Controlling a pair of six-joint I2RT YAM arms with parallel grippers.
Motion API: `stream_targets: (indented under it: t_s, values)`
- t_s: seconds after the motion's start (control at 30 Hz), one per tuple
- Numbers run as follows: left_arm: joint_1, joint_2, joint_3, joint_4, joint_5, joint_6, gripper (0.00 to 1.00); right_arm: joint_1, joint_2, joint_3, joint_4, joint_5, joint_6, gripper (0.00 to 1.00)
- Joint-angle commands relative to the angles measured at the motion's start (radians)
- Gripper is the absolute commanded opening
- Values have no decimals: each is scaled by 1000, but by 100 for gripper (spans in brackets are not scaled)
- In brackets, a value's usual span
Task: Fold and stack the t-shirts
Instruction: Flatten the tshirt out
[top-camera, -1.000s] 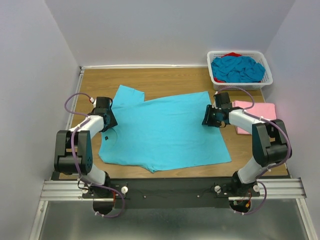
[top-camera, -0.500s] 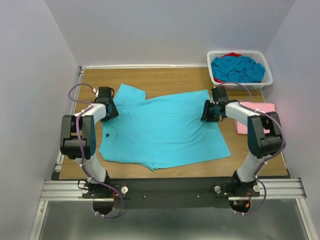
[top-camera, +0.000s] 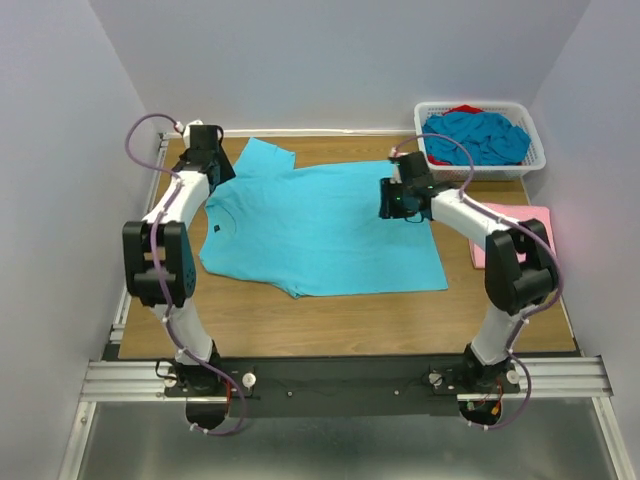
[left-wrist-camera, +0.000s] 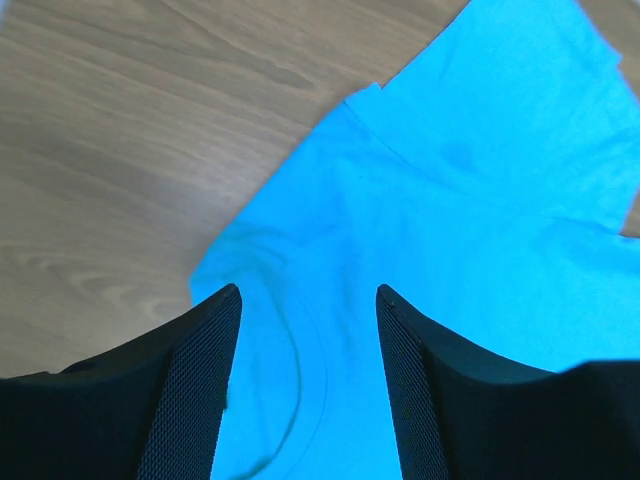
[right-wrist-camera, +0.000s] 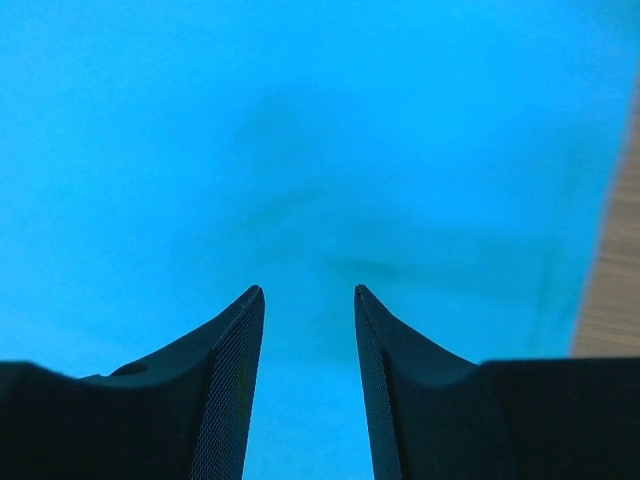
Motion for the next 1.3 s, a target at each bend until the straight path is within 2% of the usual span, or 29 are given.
stream_targets:
  t_s: [0.0, 0.03, 0.1, 0.13, 0.2, 0.3, 0.4, 0.43, 0.57, 0.63, 0.73, 0.97, 1.27]
  values:
    - [4, -271, -115, 12, -73, -4, 65, 215, -156, -54, -4, -6, -158, 49]
    - [1, -320, -151, 9, -96, -9, 65, 314, -172, -62, -5, -4, -187, 49]
    - [-7, -416, -271, 4, -114, -21, 65, 412, -192, -77, -4, 2, -210, 49]
    - [-13, -513, -316, 3, -120, -32, 66, 514, -189, -74, -4, 14, -233, 49]
    - [-22, -651, -448, 11, -122, -36, 66, 640, -155, -46, -4, 68, -265, 48]
    - [-29, -814, -591, 15, -119, -39, 66, 731, -95, 1, -5, 134, -284, 47]
    - [-29, -910, -671, 41, -113, -13, 70, 805, 3, 76, -4, 154, -302, 45]
    - [-29, -957, -711, 49, -110, -3, 81, 831, 24, 93, -5, 155, -308, 44]
    - [-29, -1037, -775, 78, -117, 8, 81, 878, 124, 165, -5, 160, -330, 41]
    - [-30, -1062, -809, 99, -126, 2, 81, 895, 173, 196, -5, 163, -341, 36]
    - [-30, -1059, -832, 119, -128, 2, 81, 901, 224, 218, -5, 180, -345, 35]
    - [-30, -1016, -817, 124, -123, 5, 81, 904, 275, 219, -5, 279, -354, 36]
    - [-29, -1008, -817, 133, -119, 8, 81, 908, 272, 227, -5, 322, -353, 36]
